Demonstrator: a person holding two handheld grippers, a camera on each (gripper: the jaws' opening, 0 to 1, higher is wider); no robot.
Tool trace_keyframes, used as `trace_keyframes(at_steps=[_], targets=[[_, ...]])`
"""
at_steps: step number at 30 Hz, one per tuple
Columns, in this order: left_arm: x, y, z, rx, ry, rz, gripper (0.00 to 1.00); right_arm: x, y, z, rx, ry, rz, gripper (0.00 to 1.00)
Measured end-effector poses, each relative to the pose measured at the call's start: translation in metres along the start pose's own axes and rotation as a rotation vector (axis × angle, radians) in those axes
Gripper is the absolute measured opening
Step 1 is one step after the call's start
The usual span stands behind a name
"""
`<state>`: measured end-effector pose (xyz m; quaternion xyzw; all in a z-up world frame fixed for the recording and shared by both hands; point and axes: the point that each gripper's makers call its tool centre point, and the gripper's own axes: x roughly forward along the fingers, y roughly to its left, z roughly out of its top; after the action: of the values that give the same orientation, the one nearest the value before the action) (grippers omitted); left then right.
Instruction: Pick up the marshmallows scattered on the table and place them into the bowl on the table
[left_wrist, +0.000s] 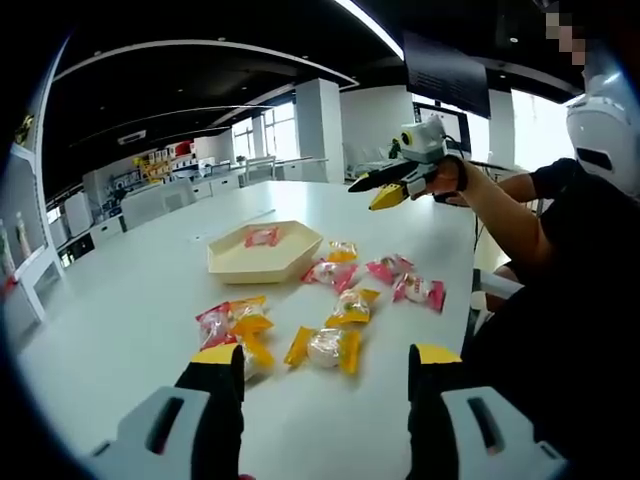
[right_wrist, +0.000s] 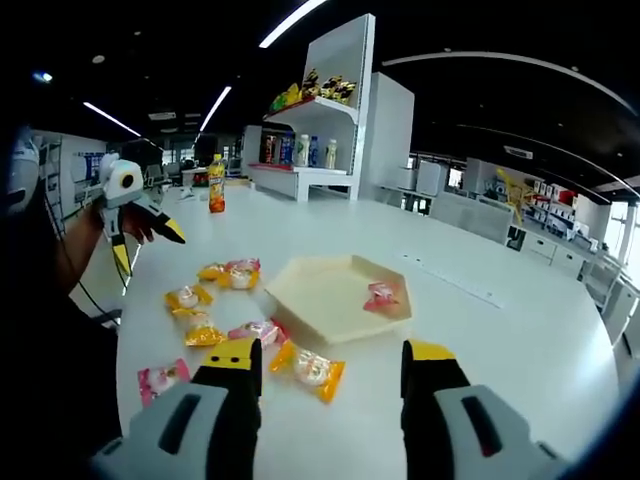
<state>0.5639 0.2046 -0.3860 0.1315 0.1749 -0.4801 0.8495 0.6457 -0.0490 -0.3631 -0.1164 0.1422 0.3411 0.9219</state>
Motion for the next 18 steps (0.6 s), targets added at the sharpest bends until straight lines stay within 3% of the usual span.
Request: trace_keyframes(at_steps=[18], targets=[[0.0003, -0.0019, 0.0025, 0.001, 0.000, 0.001, 0.65, -0.0079, 0.0055, 0.0011, -0.012, -0.007, 0.011, 0.55]])
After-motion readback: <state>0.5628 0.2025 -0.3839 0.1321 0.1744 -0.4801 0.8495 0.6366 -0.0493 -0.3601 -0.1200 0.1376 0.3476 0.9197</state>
